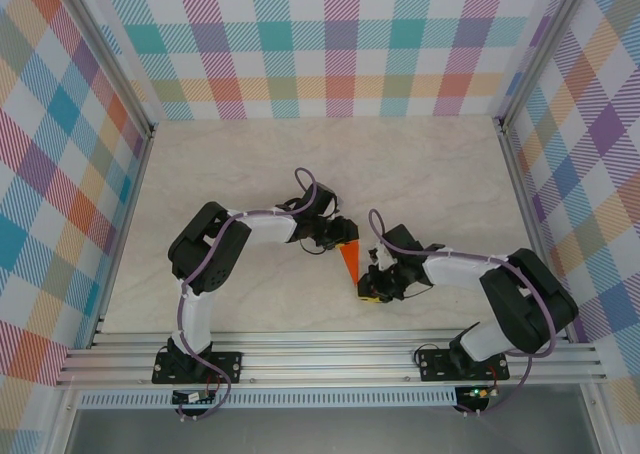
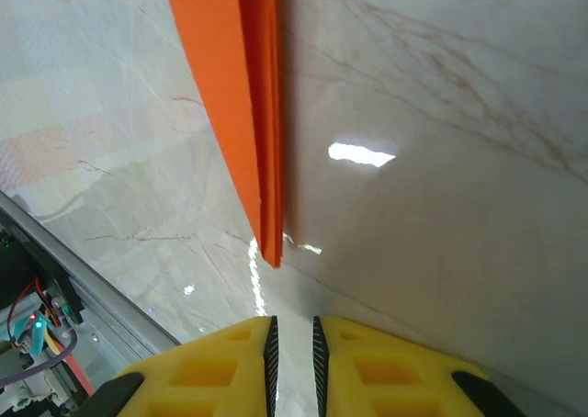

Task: Fold a paper plane with a square sheet of paper (pick it up from the middle)
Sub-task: Fold the wing for the fifth time at the center of the table.

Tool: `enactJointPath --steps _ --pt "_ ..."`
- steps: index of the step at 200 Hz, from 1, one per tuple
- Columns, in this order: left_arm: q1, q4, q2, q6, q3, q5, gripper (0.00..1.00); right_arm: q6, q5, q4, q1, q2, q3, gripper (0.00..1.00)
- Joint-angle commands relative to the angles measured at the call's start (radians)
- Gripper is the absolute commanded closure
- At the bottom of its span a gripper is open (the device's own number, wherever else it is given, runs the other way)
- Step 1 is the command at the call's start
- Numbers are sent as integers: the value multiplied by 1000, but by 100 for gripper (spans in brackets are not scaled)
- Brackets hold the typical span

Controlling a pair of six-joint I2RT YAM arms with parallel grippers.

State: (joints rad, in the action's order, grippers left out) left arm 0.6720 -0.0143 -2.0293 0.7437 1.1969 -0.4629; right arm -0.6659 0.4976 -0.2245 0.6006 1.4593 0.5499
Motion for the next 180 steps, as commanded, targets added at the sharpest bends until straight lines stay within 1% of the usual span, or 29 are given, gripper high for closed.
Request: enactJointPath --steps 1,29,63,83,105,147,180 --pt "-6 42 -48 -17 -3 39 62 -12 -35 -39 5 -21 39 80" --pt "-6 44 -48 -15 -2 35 62 -87 -72 81 6 1 92 81" --pt "-7 55 -51 -21 10 28 62 -132 -54 188 5 93 144 84" --pt "-7 48 -51 -19 10 27 62 -141 -70 195 5 152 136 85" --pt "-6 45 -45 -14 13 26 62 -147 -52 228 5 202 96 86" --pt "-7 39 0 2 7 25 59 -148 -93 224 6 200 14 89" --pt "-6 -39 81 68 -55 21 55 -162 -100 250 5 206 1 91"
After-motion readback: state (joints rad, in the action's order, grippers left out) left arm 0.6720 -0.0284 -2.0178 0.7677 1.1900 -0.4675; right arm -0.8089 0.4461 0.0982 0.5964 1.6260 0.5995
